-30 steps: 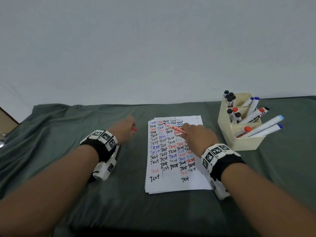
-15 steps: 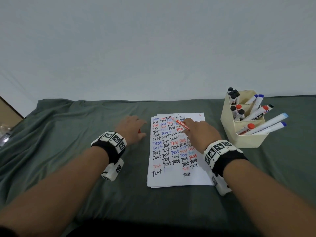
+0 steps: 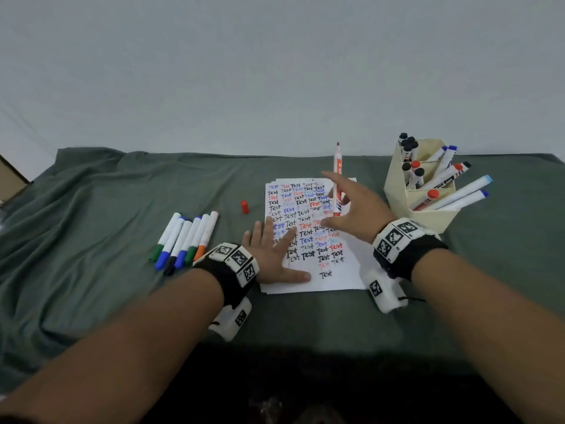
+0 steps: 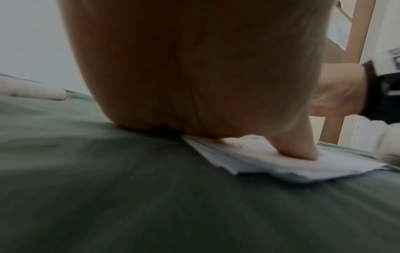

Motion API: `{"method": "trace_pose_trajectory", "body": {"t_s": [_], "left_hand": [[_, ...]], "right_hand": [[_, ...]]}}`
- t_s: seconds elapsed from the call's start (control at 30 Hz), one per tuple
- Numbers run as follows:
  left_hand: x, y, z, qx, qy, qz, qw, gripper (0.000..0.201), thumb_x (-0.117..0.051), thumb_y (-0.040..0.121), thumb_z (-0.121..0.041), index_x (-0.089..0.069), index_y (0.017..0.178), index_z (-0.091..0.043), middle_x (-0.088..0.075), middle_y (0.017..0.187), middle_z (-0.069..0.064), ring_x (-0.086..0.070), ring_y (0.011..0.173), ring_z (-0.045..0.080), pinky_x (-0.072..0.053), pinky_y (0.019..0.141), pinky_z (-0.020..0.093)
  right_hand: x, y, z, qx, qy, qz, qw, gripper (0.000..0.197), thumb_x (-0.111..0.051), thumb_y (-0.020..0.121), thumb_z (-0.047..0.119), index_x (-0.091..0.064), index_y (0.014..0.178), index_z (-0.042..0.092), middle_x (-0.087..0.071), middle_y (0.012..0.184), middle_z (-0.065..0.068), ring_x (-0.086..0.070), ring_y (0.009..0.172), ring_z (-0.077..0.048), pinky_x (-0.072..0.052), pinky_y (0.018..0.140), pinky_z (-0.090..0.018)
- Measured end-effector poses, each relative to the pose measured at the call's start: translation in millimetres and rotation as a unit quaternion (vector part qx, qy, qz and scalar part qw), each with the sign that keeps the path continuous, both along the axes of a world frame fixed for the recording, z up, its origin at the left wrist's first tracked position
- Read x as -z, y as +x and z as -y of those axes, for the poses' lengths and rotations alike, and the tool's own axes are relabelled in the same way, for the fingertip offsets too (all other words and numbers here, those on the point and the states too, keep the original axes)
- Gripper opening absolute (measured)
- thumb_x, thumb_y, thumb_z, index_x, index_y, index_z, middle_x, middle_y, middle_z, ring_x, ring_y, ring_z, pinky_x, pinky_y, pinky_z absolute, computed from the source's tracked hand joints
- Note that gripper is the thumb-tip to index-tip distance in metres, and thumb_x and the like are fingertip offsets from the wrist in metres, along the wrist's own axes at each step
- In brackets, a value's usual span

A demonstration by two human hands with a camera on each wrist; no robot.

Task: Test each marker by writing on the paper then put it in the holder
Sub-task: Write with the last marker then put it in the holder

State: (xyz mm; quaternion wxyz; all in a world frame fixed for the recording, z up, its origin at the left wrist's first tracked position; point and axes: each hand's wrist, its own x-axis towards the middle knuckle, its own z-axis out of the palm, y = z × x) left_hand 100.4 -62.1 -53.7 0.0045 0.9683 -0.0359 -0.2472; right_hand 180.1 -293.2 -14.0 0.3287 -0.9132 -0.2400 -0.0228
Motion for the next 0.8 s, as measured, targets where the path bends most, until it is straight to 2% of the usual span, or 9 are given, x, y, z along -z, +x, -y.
{"method": "trace_pose_trajectory", "body": {"t_s": [0.07, 0.17, 0.23, 0.3, 0.37, 0.5, 0.57, 0.7, 0.8], "left_hand": [[-2, 0, 0, -0.001, -0.005, -0.003, 1.000, 0.122, -0.030, 0.056, -0.105, 0.028, 0.147, -0.048, 0.038, 0.158, 0.011, 0.029, 0.147, 0.035, 0.011, 0.119, 0.053], [-4, -1, -1, -0.003, -0.014, -0.015, 1.000, 0.126, -0.027, 0.050, -0.108, 0.029, 0.146, -0.049, 0.039, 0.157, 0.011, 0.030, 0.147, 0.035, 0.011, 0.119, 0.053], [-4, -2, 0, -0.004, -0.019, -0.016, 1.000, 0.127, -0.026, 0.048, -0.109, 0.029, 0.146, -0.050, 0.039, 0.157, 0.010, 0.030, 0.147, 0.035, 0.012, 0.119, 0.053], [-4, -3, 0, -0.009, -0.023, -0.013, 1.000, 0.126, -0.028, 0.049, -0.108, 0.028, 0.146, -0.051, 0.039, 0.157, 0.009, 0.030, 0.147, 0.034, 0.012, 0.119, 0.052], [-5, -4, 1, -0.009, -0.023, -0.011, 1.000, 0.125, -0.028, 0.049, -0.108, 0.027, 0.146, -0.051, 0.038, 0.158, 0.009, 0.029, 0.148, 0.034, 0.011, 0.120, 0.052], [-5, -4, 2, -0.011, -0.019, -0.009, 1.000, 0.124, -0.029, 0.051, -0.107, 0.026, 0.147, -0.051, 0.037, 0.159, 0.009, 0.028, 0.148, 0.034, 0.011, 0.120, 0.053], [-6, -5, 3, -0.012, -0.016, -0.006, 1.000, 0.124, -0.031, 0.053, -0.106, 0.025, 0.148, -0.050, 0.036, 0.159, 0.010, 0.028, 0.148, 0.034, 0.011, 0.120, 0.053], [-7, -6, 4, -0.013, -0.016, -0.014, 1.000, 0.124, -0.031, 0.052, -0.106, 0.025, 0.148, -0.050, 0.037, 0.158, 0.009, 0.029, 0.148, 0.034, 0.012, 0.120, 0.053], [-9, -6, 3, -0.016, -0.018, -0.019, 1.000, 0.124, -0.031, 0.052, -0.106, 0.026, 0.147, -0.051, 0.038, 0.158, 0.009, 0.030, 0.147, 0.034, 0.012, 0.120, 0.053]], "right_hand": [[2, -11, 8, 0.001, 0.049, -0.016, 0.999, 0.093, -0.091, 0.073, 0.034, -0.035, 0.145, 0.052, -0.056, 0.117, 0.018, -0.057, 0.095, -0.002, -0.043, 0.074, -0.016], [5, -28, 16, 0.034, 0.202, -0.057, 0.977, 0.052, -0.079, 0.088, 0.020, -0.058, 0.130, 0.043, -0.072, 0.098, 0.006, -0.066, 0.085, -0.009, -0.054, 0.077, -0.025], [6, -39, 19, 0.049, 0.368, -0.139, 0.918, 0.025, -0.067, 0.098, 0.020, -0.069, 0.118, 0.035, -0.073, 0.082, 0.001, -0.063, 0.070, -0.014, -0.055, 0.068, -0.031], [9, -47, 19, 0.049, 0.489, -0.220, 0.843, 0.018, -0.060, 0.103, 0.024, -0.073, 0.115, 0.027, -0.063, 0.073, -0.001, -0.052, 0.062, -0.015, -0.049, 0.060, -0.029], [17, -55, 18, 0.049, 0.529, -0.257, 0.807, 0.019, -0.058, 0.104, 0.026, -0.075, 0.111, 0.026, -0.058, 0.072, 0.001, -0.048, 0.062, -0.014, -0.047, 0.059, -0.027], [30, -69, 14, 0.045, 0.589, -0.296, 0.751, 0.023, -0.063, 0.094, 0.035, -0.078, 0.103, 0.020, -0.064, 0.081, 0.003, -0.055, 0.066, -0.013, -0.053, 0.061, -0.024], [34, -71, 16, 0.064, 0.599, -0.296, 0.742, 0.025, -0.058, 0.099, 0.033, -0.073, 0.100, 0.014, -0.066, 0.083, -0.004, -0.060, 0.065, -0.015, -0.057, 0.062, -0.025], [41, -72, 27, 0.088, 0.571, -0.305, 0.757, 0.024, -0.053, 0.104, 0.026, -0.067, 0.096, 0.007, -0.073, 0.083, -0.010, -0.066, 0.064, -0.018, -0.061, 0.064, -0.028], [44, -73, 34, 0.078, 0.561, -0.309, 0.764, 0.003, -0.062, 0.098, 0.005, -0.063, 0.097, 0.007, -0.071, 0.081, -0.009, -0.069, 0.067, -0.019, -0.062, 0.067, -0.029]]}}
